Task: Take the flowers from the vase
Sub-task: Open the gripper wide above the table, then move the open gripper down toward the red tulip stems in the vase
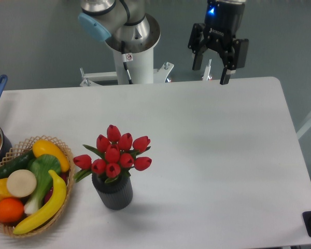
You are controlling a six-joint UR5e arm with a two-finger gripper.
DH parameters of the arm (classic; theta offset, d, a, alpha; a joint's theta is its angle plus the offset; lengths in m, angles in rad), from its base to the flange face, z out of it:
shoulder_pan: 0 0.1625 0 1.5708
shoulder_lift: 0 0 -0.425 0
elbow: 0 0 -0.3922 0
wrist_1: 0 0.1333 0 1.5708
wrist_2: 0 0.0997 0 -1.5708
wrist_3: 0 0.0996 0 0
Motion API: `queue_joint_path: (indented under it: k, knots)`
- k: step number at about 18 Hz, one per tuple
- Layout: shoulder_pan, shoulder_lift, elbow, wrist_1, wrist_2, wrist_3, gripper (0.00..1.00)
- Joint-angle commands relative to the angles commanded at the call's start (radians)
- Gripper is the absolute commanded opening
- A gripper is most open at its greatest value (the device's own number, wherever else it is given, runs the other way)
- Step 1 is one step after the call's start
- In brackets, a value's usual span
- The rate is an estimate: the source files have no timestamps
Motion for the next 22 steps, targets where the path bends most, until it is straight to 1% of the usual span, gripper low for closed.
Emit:
queue_joint_path:
  k: [1, 4, 5, 8, 9, 11, 14, 15, 17, 19, 22]
  knots:
    - [0.000, 0.000, -0.003, 0.005, 0.003, 0.008, 1.00]
    - [-0.003, 0.018, -0.040, 0.081, 0.006, 0.002, 1.00]
    - [-0.003, 0.023, -0.052, 0.093, 0.008, 0.002, 1.00]
    - [-0.003, 0.021, -0.060, 0.094, 0.008, -0.008, 1.00]
    - [-0.003, 0.025, -0.072, 0.094, 0.006, -0.038, 1.00]
    - [-0.005, 0.034, -0.093, 0.098, 0.000, -0.142, 1.00]
    - [-0.011, 0.029, -0.106, 0.107, -0.024, -0.222, 1.00]
    - [-0.014, 0.023, -0.109, 0.107, -0.041, -0.259, 1.00]
    - [-0.024, 0.020, -0.124, 0.112, -0.110, -0.389, 1.00]
    - [-0.026, 0.003, -0.126, 0.117, -0.175, -0.503, 1.00]
    - [-0.038, -0.008, -0.141, 0.114, -0.218, -0.548, 1.00]
